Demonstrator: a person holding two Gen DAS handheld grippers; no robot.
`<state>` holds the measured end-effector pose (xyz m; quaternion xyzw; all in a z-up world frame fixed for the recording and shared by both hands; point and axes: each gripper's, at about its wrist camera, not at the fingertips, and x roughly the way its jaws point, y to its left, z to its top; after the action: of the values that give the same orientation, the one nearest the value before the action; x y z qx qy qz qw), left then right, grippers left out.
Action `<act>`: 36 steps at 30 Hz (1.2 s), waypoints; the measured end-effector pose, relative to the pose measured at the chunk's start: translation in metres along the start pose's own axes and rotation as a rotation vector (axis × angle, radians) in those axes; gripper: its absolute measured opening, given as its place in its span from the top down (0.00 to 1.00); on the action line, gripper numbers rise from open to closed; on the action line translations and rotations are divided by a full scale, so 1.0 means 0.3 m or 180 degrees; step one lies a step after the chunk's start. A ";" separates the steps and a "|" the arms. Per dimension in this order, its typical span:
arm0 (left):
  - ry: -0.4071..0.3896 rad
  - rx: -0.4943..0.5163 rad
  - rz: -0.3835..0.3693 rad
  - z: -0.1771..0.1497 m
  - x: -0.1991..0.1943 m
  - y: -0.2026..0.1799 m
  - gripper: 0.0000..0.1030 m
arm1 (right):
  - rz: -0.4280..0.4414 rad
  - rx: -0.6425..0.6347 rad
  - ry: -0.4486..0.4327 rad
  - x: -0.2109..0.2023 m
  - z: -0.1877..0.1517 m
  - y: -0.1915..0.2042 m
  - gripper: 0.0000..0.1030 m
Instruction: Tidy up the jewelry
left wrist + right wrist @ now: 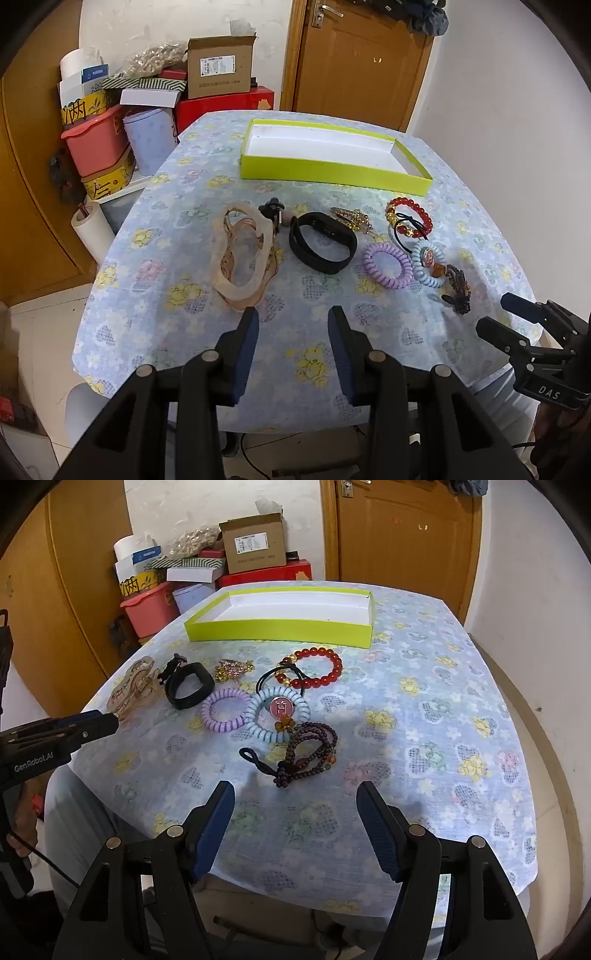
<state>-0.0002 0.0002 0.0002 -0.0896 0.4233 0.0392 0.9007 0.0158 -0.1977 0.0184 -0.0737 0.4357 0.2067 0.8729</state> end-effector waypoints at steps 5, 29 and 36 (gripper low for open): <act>0.0013 0.0021 0.0029 0.001 0.000 -0.002 0.61 | -0.0023 0.0012 0.0007 -0.004 0.000 0.000 0.33; 0.0034 0.0078 0.0021 -0.003 -0.008 -0.012 0.61 | -0.0018 0.0006 0.0039 -0.001 0.003 0.009 0.33; 0.0072 0.0050 -0.0045 -0.008 -0.001 -0.005 0.61 | -0.0002 -0.0012 0.0054 0.004 0.003 0.013 0.33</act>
<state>-0.0019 -0.0018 -0.0008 -0.0859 0.4331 0.0285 0.8968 0.0155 -0.1937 0.0182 -0.0772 0.4427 0.2066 0.8691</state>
